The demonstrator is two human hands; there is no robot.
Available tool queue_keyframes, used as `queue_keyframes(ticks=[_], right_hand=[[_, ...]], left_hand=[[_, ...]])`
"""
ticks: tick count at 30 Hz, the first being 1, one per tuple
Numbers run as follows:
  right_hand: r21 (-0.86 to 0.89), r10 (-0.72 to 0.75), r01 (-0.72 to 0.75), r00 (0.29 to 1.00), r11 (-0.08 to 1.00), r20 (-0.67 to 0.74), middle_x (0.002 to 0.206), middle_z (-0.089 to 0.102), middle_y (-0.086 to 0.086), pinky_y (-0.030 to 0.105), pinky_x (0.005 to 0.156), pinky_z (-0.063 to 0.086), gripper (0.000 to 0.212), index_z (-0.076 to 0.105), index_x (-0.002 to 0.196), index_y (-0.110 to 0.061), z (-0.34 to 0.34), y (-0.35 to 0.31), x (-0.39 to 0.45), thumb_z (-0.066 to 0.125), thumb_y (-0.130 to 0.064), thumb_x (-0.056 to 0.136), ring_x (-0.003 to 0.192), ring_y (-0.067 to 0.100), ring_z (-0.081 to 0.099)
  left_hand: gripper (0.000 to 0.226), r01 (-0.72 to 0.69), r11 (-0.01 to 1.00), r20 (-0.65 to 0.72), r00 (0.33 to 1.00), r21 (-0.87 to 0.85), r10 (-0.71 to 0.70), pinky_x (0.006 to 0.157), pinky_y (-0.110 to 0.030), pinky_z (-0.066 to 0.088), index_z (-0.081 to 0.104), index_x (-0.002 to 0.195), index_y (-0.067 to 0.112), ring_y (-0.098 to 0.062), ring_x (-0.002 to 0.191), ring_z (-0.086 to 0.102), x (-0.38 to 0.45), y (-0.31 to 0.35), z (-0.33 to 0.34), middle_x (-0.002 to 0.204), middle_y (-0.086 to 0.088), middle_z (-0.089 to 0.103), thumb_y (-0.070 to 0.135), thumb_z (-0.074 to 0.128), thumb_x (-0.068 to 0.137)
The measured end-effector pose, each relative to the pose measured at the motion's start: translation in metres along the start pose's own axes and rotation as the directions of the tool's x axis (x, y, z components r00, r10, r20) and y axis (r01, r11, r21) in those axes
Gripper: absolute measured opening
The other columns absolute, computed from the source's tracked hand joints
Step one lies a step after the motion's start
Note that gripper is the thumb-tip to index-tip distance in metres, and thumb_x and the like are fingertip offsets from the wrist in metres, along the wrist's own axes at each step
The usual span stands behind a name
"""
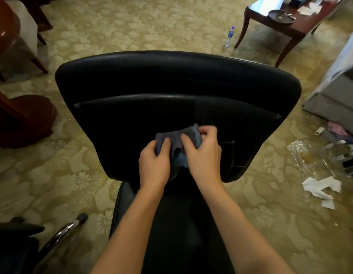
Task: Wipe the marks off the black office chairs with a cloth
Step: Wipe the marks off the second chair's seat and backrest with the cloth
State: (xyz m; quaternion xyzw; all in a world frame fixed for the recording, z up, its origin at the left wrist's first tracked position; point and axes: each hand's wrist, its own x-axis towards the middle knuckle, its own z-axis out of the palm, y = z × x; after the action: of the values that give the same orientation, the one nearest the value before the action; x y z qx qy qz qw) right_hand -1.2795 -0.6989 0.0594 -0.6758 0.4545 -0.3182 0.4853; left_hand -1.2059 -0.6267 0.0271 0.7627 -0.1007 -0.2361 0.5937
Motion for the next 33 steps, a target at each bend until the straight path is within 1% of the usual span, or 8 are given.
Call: queue_keyframes(ticks=[3,8,13,19,23,26,30,33], right_hand=[[0.016,-0.265,0.266,0.963,0.964,-0.052,0.096,0.066,-0.004,0.015,0.068,0.052,0.027,0.048,0.117,-0.020,-0.003,-0.017,0.003,0.064,-0.019,0.095,0.085,0.002,0.066],[-0.286,-0.513,0.469,0.853,0.835,-0.099,0.104,0.067,0.005,0.013,0.080,0.048,0.031,0.059,0.129,-0.014,0.018,0.008,0.012,0.055,-0.018,0.099,0.089,0.011,0.063],[-0.321,-0.394,0.366,0.919,0.874,-0.025,0.089,0.065,0.000,0.031,0.064,0.055,0.006,0.059,0.102,-0.011,0.032,0.062,0.011,0.058,-0.014,0.097,0.079,0.012,0.064],[-0.288,-0.132,0.126,0.991,0.949,0.000,0.088,0.064,-0.005,0.023,0.068,0.053,0.007,0.055,0.100,-0.017,0.043,0.098,-0.017,0.060,-0.014,0.096,0.082,0.007,0.063],[-0.182,-0.359,0.331,0.921,0.926,-0.151,0.090,0.064,-0.006,0.008,0.070,0.045,0.014,0.058,0.108,-0.009,0.028,0.057,-0.006,0.063,-0.010,0.094,0.081,0.001,0.062],[-0.210,-0.508,0.470,0.839,0.858,-0.198,0.090,0.066,0.000,0.016,0.071,0.051,0.013,0.060,0.106,-0.003,0.022,0.032,0.013,0.062,-0.008,0.095,0.080,0.008,0.066],[-0.257,-0.464,0.424,0.878,0.868,-0.117,0.084,0.065,0.003,0.028,0.065,0.053,0.006,0.059,0.097,-0.004,0.029,0.063,0.017,0.061,-0.009,0.094,0.077,0.012,0.065],[-0.340,-0.387,0.357,0.922,0.870,-0.022,0.083,0.064,0.004,0.037,0.061,0.054,0.007,0.056,0.093,-0.006,0.038,0.111,0.007,0.062,-0.009,0.093,0.073,0.018,0.064]], left_hand=[[0.012,-0.149,0.985,0.012,0.989,-0.085,0.150,0.072,-0.027,0.055,0.068,0.092,0.027,-0.007,0.081,0.069,-0.003,0.027,0.000,0.085,0.004,0.073,0.036,0.062,0.096],[0.031,-0.140,0.990,-0.092,0.986,0.035,0.142,0.054,-0.027,0.041,0.062,0.069,0.019,-0.004,0.054,0.053,0.014,0.013,0.009,0.058,0.004,0.059,0.037,0.065,0.094],[0.033,-0.096,0.986,-0.075,0.991,0.136,0.107,0.050,-0.021,0.034,0.056,0.062,0.026,0.001,0.051,0.048,0.023,-0.030,0.009,0.055,0.009,0.055,0.031,0.067,0.093],[0.039,0.089,0.964,-0.025,0.996,0.250,-0.085,0.048,-0.024,0.030,0.053,0.059,0.022,-0.013,0.053,0.048,0.017,-0.077,0.006,0.051,0.006,0.049,0.033,0.066,0.093],[0.048,-0.123,0.983,0.005,0.992,0.134,0.124,0.047,-0.022,0.030,0.045,0.054,0.024,-0.002,0.048,0.041,0.011,-0.036,0.003,0.046,0.009,0.044,0.042,0.064,0.094],[0.049,-0.220,0.974,-0.069,0.972,0.051,0.223,0.049,-0.026,0.034,0.046,0.054,0.021,-0.003,0.050,0.042,0.018,-0.009,0.009,0.049,0.007,0.046,0.044,0.064,0.093],[0.047,-0.244,0.957,-0.097,0.960,0.158,0.261,0.049,-0.013,0.028,0.041,0.056,0.029,0.002,0.047,0.043,0.021,-0.032,0.020,0.049,0.011,0.042,0.033,0.063,0.097],[0.046,-0.132,0.957,-0.085,0.984,0.256,0.159,0.046,-0.014,0.029,0.041,0.056,0.030,0.002,0.048,0.045,0.018,-0.075,0.025,0.051,0.011,0.043,0.033,0.061,0.098]])
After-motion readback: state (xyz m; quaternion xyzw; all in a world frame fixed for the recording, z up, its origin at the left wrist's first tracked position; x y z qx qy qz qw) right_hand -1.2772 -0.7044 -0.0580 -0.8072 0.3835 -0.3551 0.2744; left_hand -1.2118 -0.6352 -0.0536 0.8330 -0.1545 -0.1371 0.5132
